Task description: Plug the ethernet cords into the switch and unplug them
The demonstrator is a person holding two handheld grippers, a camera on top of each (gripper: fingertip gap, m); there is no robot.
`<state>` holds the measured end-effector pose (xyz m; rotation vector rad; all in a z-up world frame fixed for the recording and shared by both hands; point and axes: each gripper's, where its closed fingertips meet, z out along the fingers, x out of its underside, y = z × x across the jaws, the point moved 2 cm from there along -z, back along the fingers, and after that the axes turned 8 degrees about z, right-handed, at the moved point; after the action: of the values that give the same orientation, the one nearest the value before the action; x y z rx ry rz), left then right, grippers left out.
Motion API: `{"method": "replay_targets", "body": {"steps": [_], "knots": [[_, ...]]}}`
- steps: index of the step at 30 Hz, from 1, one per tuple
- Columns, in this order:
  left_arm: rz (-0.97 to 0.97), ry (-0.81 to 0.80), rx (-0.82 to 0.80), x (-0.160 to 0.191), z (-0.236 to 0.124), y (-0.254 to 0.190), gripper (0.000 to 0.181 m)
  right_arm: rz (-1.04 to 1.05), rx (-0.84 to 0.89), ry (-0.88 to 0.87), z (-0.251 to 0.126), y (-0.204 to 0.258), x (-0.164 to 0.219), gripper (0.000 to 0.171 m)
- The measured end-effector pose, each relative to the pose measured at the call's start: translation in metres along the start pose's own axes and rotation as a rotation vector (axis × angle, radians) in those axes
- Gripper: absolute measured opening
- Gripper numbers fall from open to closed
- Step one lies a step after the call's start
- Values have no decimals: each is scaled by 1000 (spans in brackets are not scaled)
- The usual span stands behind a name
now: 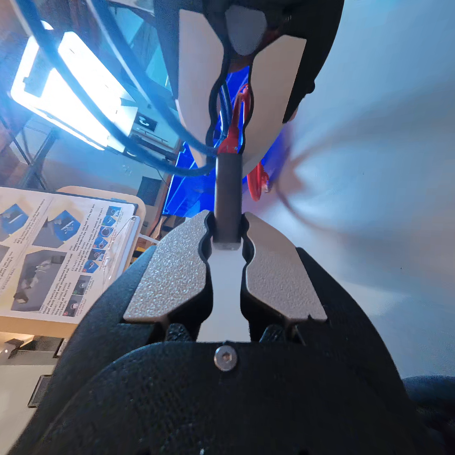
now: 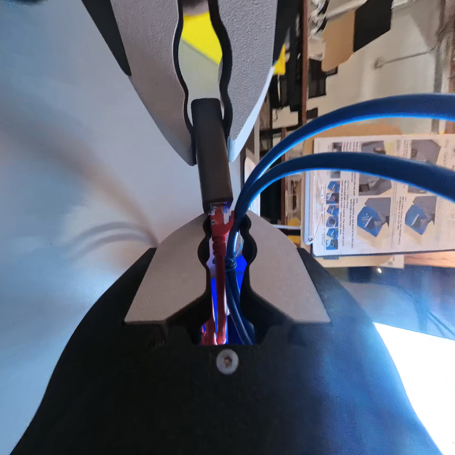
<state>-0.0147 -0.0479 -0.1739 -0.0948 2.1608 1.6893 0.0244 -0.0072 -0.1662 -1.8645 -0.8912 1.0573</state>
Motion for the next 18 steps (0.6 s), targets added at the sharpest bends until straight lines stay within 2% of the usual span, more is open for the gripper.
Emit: {"method": "replay_targets", "body": {"steps": [3, 5, 7, 11, 18], "knots": [[26, -31, -32, -2, -6, 7, 21, 59, -35, -178, -12, -5, -13, 24], [22, -74, -34, -9, -8, 7, 21, 89, -81, -257, -18, -3, -19, 33], [35, -114, -27, -21, -9, 5, 21, 88, -93, -286, -19, 0, -22, 39], [67, -135, -27, -29, -10, 3, 21, 71, -82, -344, -19, 4, -27, 31], [-33, -122, 31, -17, -8, 2, 22, 87, -73, -312, -11, 8, -26, 29]]}}
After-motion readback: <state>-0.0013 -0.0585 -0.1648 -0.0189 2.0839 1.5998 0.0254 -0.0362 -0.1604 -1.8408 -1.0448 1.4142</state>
